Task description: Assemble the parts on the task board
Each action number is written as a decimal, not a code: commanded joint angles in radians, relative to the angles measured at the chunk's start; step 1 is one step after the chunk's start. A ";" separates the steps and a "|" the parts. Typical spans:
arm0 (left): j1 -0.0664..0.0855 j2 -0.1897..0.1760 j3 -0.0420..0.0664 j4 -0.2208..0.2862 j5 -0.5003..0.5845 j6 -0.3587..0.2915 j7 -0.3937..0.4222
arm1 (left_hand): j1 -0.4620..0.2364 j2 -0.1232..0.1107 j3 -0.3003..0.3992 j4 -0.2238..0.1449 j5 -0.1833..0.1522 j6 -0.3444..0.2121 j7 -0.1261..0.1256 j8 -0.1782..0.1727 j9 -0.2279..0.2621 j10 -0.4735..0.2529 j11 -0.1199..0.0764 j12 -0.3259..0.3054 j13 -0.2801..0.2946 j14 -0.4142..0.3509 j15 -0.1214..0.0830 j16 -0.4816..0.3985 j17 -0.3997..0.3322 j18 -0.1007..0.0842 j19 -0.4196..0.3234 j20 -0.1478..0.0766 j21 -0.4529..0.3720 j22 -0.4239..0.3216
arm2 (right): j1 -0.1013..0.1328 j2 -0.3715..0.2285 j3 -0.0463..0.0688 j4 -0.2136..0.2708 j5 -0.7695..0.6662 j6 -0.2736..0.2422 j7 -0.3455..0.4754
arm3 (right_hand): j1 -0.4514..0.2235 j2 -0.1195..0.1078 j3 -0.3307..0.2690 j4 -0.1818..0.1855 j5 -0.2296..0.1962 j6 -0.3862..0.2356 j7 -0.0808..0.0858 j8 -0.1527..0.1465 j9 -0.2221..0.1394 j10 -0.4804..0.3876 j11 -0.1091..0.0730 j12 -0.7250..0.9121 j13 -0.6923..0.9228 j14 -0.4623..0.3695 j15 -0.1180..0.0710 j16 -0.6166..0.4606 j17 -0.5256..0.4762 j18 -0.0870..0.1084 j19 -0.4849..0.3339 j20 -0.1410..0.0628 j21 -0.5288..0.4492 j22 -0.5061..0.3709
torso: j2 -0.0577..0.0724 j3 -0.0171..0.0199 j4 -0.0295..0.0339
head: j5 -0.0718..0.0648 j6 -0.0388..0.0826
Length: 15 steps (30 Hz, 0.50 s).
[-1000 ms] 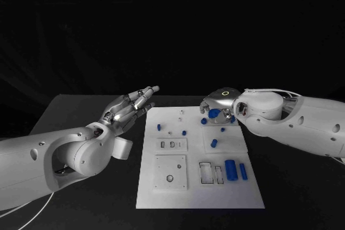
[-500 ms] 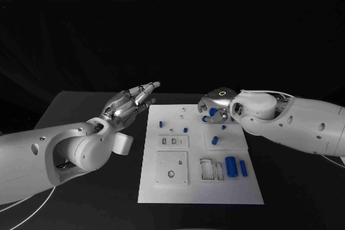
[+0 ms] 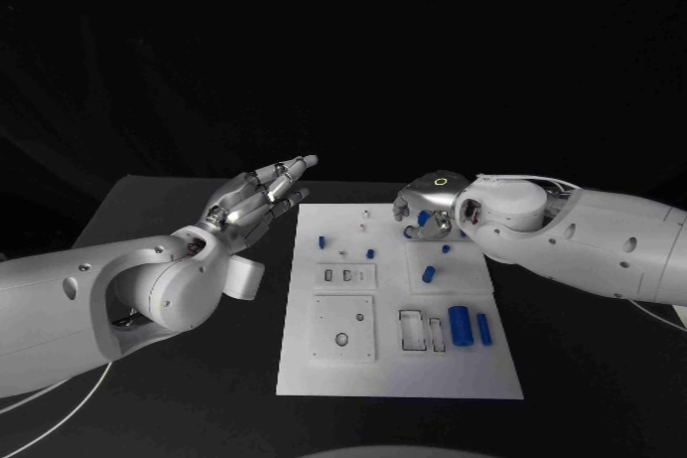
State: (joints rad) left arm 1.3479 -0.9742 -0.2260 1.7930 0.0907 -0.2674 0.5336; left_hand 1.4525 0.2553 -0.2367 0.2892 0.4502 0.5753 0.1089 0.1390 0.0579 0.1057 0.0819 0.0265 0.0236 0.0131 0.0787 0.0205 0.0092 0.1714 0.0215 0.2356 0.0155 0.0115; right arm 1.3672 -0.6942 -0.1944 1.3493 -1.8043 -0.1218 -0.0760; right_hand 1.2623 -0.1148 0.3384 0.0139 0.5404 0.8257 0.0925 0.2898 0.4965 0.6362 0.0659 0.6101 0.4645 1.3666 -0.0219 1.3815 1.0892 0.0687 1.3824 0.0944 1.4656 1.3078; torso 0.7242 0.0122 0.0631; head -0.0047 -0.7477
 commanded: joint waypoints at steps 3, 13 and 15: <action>0.001 0.005 0.001 -0.003 -0.007 0.021 0.001 | 0.011 0.000 0.007 0.000 0.006 0.001 0.006 0.004 0.001 0.004 0.003 0.006 0.001 0.001 -0.004 0.003 0.000 0.008 -0.002 0.008 0.002 0.000 | -0.007 0.002 0.000 -0.005 0.014 0.028 0.011 | 0.003 -0.005 0.006 0.002 0.006 -0.011 0.004 -0.011 0.003 0.013 0.003 -0.007 0.003 -0.008 0.003 -0.006 -0.005 -0.010 -0.005 -0.001 -0.007 0.049 | -0.006 -0.0007 0.0033 | -0.004 -0.011; 0.001 0.012 0.001 -0.011 -0.007 0.026 -0.009 | 0.012 -0.001 0.006 0.000 0.007 -0.005 0.007 0.002 0.000 0.002 0.004 0.007 0.001 0.001 -0.002 0.005 0.000 0.008 -0.001 0.009 0.002 0.000 | -0.013 0.002 0.000 -0.015 0.038 0.063 0.009 | -0.005 -0.012 0.022 0.003 0.014 -0.052 -0.007 -0.061 -0.008 0.003 0.016 -0.030 0.003 -0.016 0.013 -0.013 -0.016 -0.008 -0.014 0.007 -0.015 0.043 | -0.013 -0.0013 0.0046 | 0.000 -0.024; 0.001 0.013 0.001 -0.012 -0.007 0.027 -0.012 | 0.012 -0.001 0.007 0.000 0.008 -0.009 0.007 0.001 0.000 0.002 0.004 0.007 0.001 0.001 -0.001 0.005 0.000 0.008 -0.001 0.010 0.002 0.000 | -0.015 0.003 0.000 -0.018 0.040 0.064 0.008 | -0.002 -0.009 0.026 0.002 0.013 -0.042 -0.005 -0.060 -0.007 0.006 0.015 -0.031 0.004 -0.017 0.013 -0.014 -0.017 -0.008 -0.015 0.008 -0.015 0.044 | -0.014 -0.0014 0.0058 | 0.000 -0.026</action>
State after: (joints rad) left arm 1.3478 -0.9640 -0.2262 1.7806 0.0901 -0.2630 0.5239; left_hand 1.4525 0.2553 -0.2367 0.2892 0.4549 0.5699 0.1142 0.1388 0.0577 0.1057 0.0819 0.0265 0.0235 0.0131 0.0787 0.0205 0.0091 0.1714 0.0179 0.2392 0.0154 0.0114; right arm 1.3538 -0.6927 -0.1946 1.3337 -1.7723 -0.0889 -0.0722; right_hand 1.2569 -0.1201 0.3606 0.0164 0.5497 0.7785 0.0858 0.2335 0.4889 0.6397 0.0772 0.5844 0.4670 1.3555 -0.0109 1.3737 1.0731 0.0687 1.3751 0.1018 1.4568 1.3076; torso 0.7128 0.0107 0.0673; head -0.0052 -0.7701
